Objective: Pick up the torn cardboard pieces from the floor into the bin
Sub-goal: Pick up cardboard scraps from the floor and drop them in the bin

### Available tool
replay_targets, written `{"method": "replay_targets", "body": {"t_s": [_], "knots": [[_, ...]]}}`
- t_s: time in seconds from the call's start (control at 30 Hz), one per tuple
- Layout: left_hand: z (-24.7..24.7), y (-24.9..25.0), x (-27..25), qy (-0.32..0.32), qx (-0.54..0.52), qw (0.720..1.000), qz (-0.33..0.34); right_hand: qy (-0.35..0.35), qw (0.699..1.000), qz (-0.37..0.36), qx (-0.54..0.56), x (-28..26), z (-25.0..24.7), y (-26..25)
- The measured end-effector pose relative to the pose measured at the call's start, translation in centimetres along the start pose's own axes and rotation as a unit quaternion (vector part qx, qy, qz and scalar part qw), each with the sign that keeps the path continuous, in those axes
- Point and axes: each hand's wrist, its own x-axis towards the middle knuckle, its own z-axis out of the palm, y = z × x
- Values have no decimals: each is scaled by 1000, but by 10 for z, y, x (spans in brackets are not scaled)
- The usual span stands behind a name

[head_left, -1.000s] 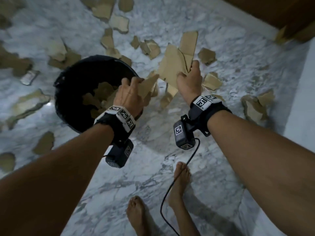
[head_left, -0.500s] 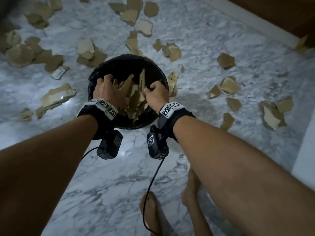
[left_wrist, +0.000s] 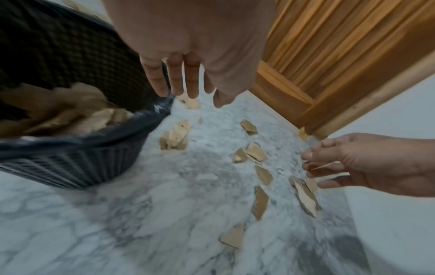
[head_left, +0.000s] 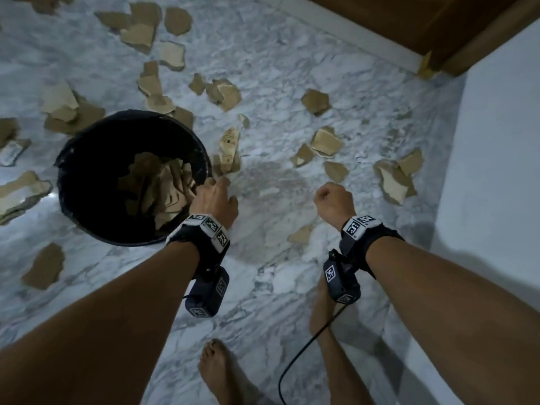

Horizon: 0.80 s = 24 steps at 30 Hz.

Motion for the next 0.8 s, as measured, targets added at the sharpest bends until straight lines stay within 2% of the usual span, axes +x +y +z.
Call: {"method": "replay_targets", "body": {"t_s": [0.07,0.2,0.3,0.43,0.53,0.63,0.73,0.8], "knots": [[25,22,5,-21,-2,1000,11,-3,1000,6,-6,15,-10,26],[104,71,40,-68,15,997,31,-25,999,5,-29,82,-10,87],[173,91,68,-89,29,995,25,-42,997,-10,-57,138,15,128],[263,107,93,-140,58,988,19,-76,994,3,-74,196,58,165],[315,111,107,-192,96,976,21,-87,990,3,-109,227,87,183],[350,112,114,-231,129,964,13,-63,989,5,-135,237,106,200],[372,113,114,-206,176,962,18,-14,986,-27,-164,241,115,210],[380,115,115,-163,191,968,31,-22,988,-34,-151,248,115,215]]}}
